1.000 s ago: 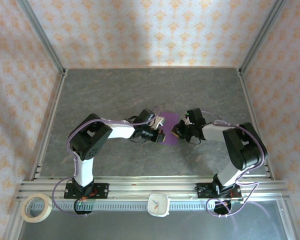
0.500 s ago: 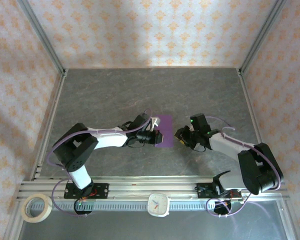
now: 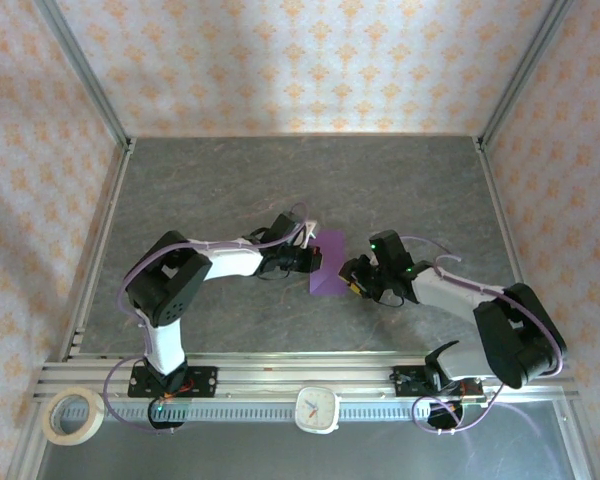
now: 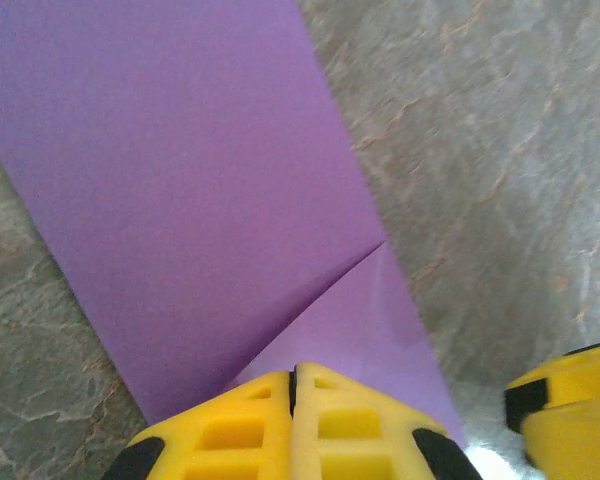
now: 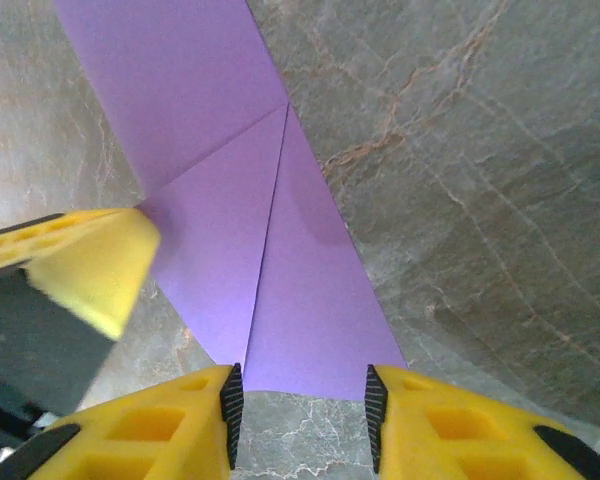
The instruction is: Fold a paper plane with a square sheet of paper (pick it up from the middle)
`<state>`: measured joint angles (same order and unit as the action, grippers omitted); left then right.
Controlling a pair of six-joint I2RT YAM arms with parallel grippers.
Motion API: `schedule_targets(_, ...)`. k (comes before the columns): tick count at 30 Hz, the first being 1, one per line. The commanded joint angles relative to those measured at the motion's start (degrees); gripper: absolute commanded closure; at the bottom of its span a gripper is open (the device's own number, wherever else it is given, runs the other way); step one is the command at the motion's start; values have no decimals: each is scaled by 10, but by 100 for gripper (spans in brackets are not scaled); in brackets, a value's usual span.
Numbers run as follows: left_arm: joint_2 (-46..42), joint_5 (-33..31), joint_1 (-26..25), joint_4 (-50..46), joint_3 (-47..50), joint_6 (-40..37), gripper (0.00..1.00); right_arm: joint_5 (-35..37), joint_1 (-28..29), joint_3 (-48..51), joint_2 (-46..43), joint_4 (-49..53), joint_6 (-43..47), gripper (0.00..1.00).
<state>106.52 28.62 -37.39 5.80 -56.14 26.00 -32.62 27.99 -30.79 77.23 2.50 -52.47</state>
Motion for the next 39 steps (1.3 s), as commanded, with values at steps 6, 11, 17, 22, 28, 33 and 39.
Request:
schedule_targets(6,16,6,1,10,27,-13,100,-6,16,4,23,-19,-12,59)
schedule_targets(11,14,6,1,9,35,-10,100,-10,21,-5,46,-27,-8,58)
schedule_targets(17,13,5,2,8,35,-10,100,-7,27,-13,76,-38,1,56)
schedule_targets(22,13,7,1,8,36,-13,100,0,28,-21,66,-66,-8,55)
schedule_targets(28,12,9,1,9,35,-10,100,2,28,-42,74,-80,-9,57)
schedule_targets(33,11,12,1,9,32,-7,100,0,28,-54,87,-79,-6,60)
schedule_targets(39,10,17,1,12,34,-5,100,9,28,-64,99,-66,0,55)
